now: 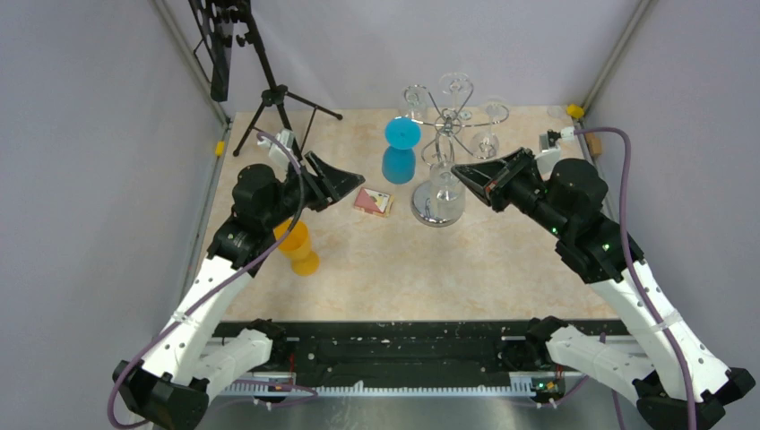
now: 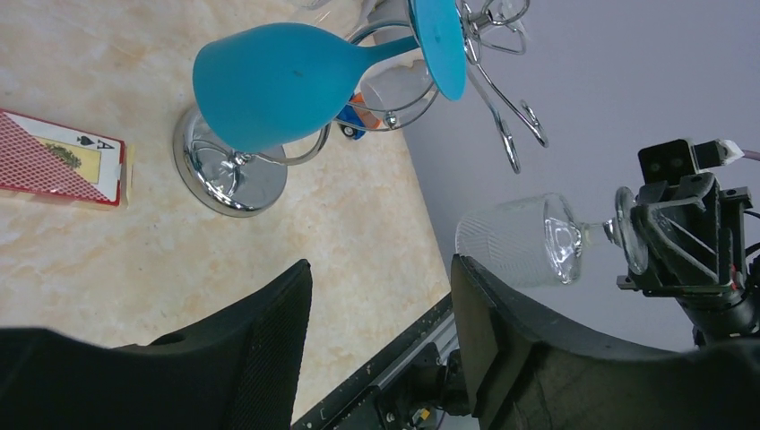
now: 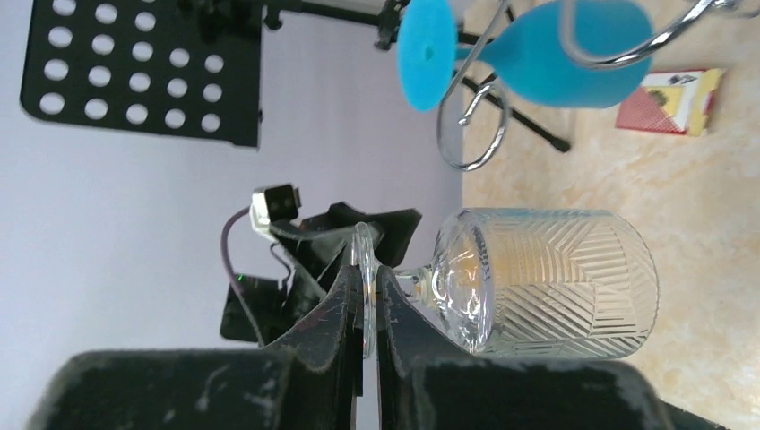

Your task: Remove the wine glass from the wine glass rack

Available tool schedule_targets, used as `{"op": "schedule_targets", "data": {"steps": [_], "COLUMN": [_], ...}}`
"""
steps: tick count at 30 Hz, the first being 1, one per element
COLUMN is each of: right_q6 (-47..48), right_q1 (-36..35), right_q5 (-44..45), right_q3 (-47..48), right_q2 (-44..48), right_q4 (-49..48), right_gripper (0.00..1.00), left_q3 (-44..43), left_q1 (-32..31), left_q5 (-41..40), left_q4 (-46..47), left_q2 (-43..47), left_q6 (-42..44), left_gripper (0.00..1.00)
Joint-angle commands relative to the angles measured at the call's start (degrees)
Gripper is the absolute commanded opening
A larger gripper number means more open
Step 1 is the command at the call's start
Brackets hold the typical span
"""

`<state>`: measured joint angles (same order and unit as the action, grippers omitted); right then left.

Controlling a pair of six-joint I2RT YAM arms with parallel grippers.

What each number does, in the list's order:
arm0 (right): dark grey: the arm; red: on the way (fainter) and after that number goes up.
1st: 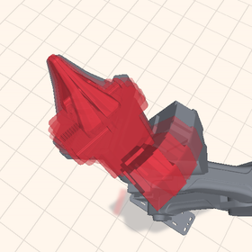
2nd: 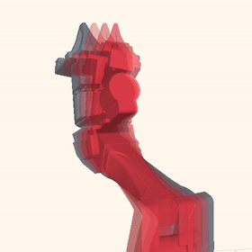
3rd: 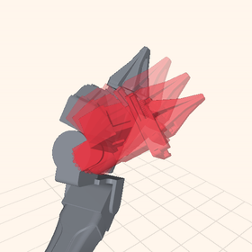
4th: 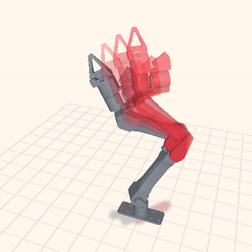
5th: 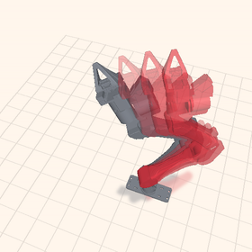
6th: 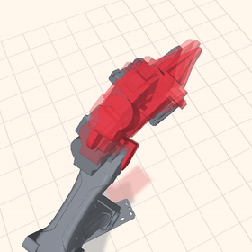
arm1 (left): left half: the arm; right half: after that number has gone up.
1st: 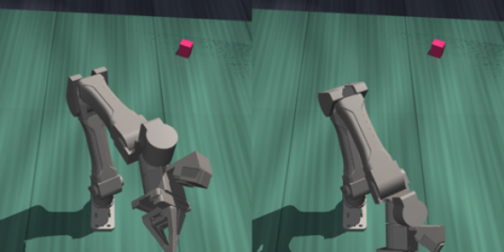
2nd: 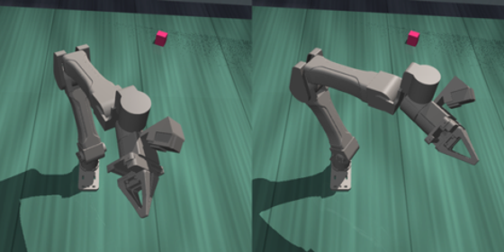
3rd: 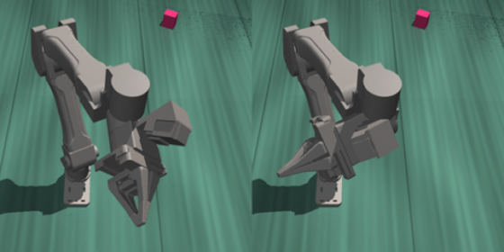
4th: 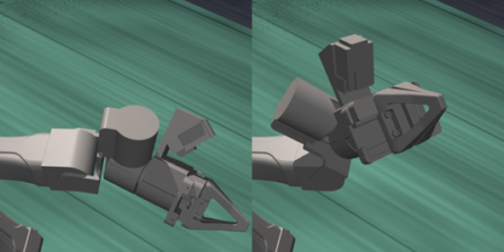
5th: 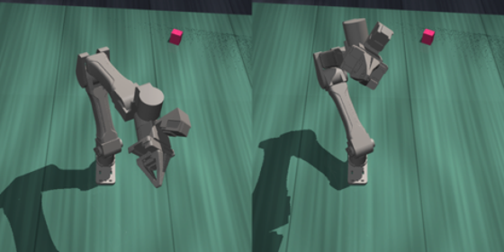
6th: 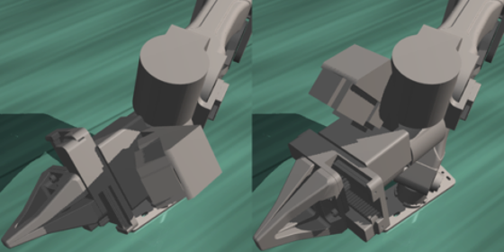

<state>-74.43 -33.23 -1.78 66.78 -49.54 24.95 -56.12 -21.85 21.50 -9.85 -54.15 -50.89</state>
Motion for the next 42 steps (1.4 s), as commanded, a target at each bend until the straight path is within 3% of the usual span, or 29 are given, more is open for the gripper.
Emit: {"op": "schedule_targets", "data": {"steps": [1,6,12,19,24,31,38,42], "right_q6": [1.39,-2.30,-2.95,-1.15,-1.02,-2.16,-4.39,-6.48], "right_q1": [-0.52,-0.63,-5.14,-9.75,-10.04,-10.10,-10.10,-10.10], "right_q5": [-9.88,-12.89,-13.72,-11.92,-10.61,-10.02,-9.43,-9.27], "right_q3": [3.19,0.90,1.22,2.07,0.90,-0.76,-3.21,-4.78], "right_q2": [0.14,-0.60,-4.03,-7.32,-7.21,-7.48,-7.81,-8.36], "right_q4": [-11.67,-20.22,-31.67,-38.13,-42.89,-50.47,-57.68,-59.62], "right_gripper": [0.00,0.00,0.00,0.00,0.00,0.00,0.00,0.00], "left_q3": [1.93,2.77,0.87,-2.51,0.02,1.09,-0.98,-0.24], "left_q1": [-0.30,-0.30,-0.30,-0.30,-0.24,-0.30,-0.30,-0.30], "left_q5": [-3.00,-4.00,5.66,15.33,14.65,17.73,20.33,20.78], "left_q4": [5.84,5.92,9.09,13.56,22.91,36.81,42.96,52.55], "left_q2": [4.08,5.49,2.69,0.42,2.21,-1.16,-2.98,-4.49], "left_q6": [-1.78,-2.70,-9.16,-10.15,-19.31,-39.99,-46.47,-52.27], "left_gripper": [0.62,0.62,0.61,0.63,0.65,0.65,0.63,0.56]}}
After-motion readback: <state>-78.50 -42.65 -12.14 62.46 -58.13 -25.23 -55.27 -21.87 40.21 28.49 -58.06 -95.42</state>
